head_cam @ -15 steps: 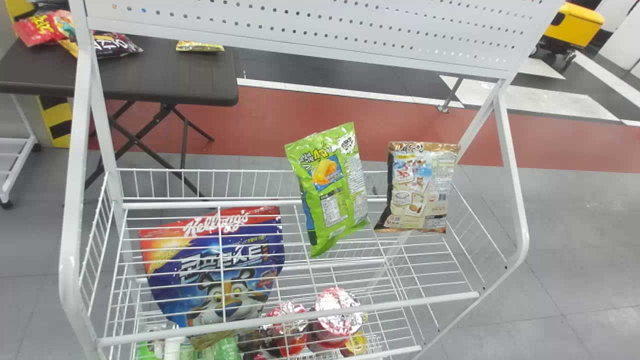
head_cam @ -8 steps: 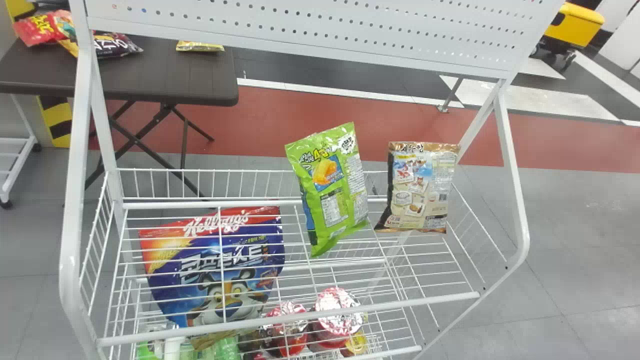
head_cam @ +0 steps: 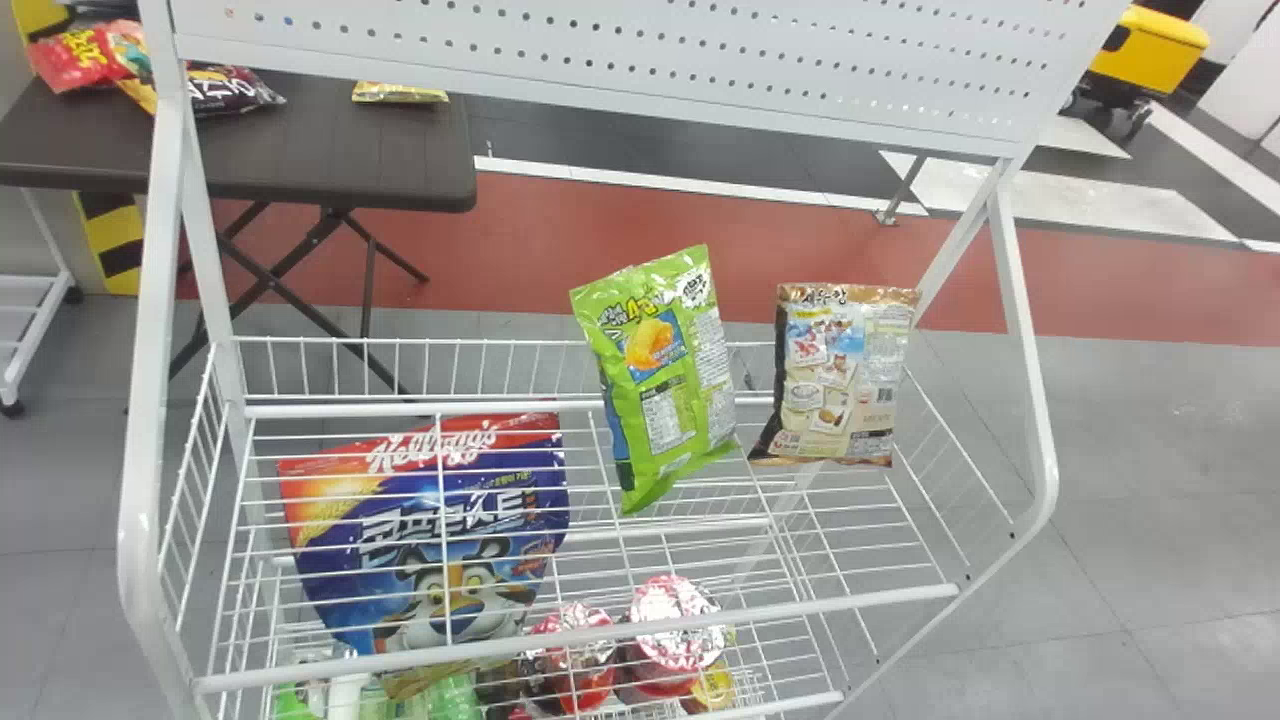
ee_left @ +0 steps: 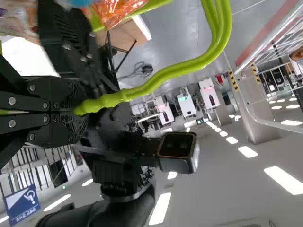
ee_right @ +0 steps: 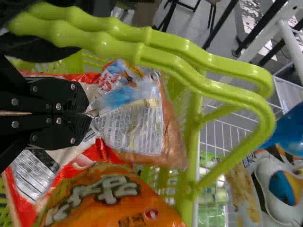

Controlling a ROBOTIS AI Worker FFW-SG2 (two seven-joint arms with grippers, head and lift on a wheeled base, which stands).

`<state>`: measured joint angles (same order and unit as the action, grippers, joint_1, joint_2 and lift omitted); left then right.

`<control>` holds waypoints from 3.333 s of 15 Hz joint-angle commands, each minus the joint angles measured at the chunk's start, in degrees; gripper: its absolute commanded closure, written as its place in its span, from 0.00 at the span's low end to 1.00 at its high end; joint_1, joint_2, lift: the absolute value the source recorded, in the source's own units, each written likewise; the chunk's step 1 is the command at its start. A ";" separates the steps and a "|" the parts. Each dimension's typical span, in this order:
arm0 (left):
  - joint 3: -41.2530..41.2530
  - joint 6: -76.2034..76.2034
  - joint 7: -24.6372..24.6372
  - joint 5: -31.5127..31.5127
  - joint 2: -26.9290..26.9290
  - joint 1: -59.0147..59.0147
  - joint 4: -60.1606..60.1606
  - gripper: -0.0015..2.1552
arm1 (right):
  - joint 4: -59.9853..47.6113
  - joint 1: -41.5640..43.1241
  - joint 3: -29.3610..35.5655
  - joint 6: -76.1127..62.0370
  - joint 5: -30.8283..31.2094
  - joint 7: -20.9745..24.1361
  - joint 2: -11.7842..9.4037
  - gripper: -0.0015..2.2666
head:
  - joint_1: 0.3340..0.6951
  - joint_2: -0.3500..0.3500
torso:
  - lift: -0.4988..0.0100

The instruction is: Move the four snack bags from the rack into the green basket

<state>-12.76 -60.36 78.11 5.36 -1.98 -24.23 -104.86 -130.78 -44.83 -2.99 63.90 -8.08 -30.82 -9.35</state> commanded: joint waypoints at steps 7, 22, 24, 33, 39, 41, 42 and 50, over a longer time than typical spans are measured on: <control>-0.16 -1.13 -0.15 -0.17 0.05 0.41 0.09 0.70 | -3.78 -0.61 14.76 4.97 -8.00 -3.28 0.74 0.02 | 1.00 0.00 | 0.98; -0.86 -2.36 -0.68 -0.87 -0.22 0.32 -0.88 0.70 | 29.44 38.68 15.99 -44.60 3.87 2.34 7.42 0.04 | 1.00 0.00 | 0.98; -0.86 -2.36 -0.68 -0.79 -0.13 0.41 -0.79 0.70 | 35.59 44.21 15.29 -45.12 5.98 3.05 7.42 0.05 | 1.00 0.00 | 0.98; -1.13 -2.36 -0.68 -0.26 0.14 2.08 0.88 0.70 | 26.89 37.80 15.03 -40.91 3.95 0.76 6.98 0.94 | 1.00 0.00 | 0.98; -0.69 -2.36 -0.68 -0.08 0.05 1.73 0.44 0.70 | 10.90 26.11 19.77 -37.04 -3.78 -1.26 6.98 0.95 | 1.00 0.00 | 0.98; -0.33 -2.36 -0.59 0.00 -0.13 1.55 0.35 0.70 | 2.72 19.34 22.50 -30.71 -8.44 -1.52 7.07 0.95 | 1.00 0.00 | 0.98; -0.16 -2.53 -0.59 0.00 -0.13 1.55 0.35 0.70 | -0.88 15.65 24.43 -26.67 -11.16 -2.05 7.07 0.95 | 1.00 0.00 | 0.98; 1.16 -2.53 -0.42 0.44 -0.04 1.99 0.27 0.70 | -8.18 4.49 40.25 19.74 -21.01 -15.23 8.39 0.95 | 1.00 0.00 | 0.98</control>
<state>-11.66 -62.89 77.70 5.80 -2.15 -22.34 -104.59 -139.50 -39.16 36.21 78.61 -29.14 -45.21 -1.11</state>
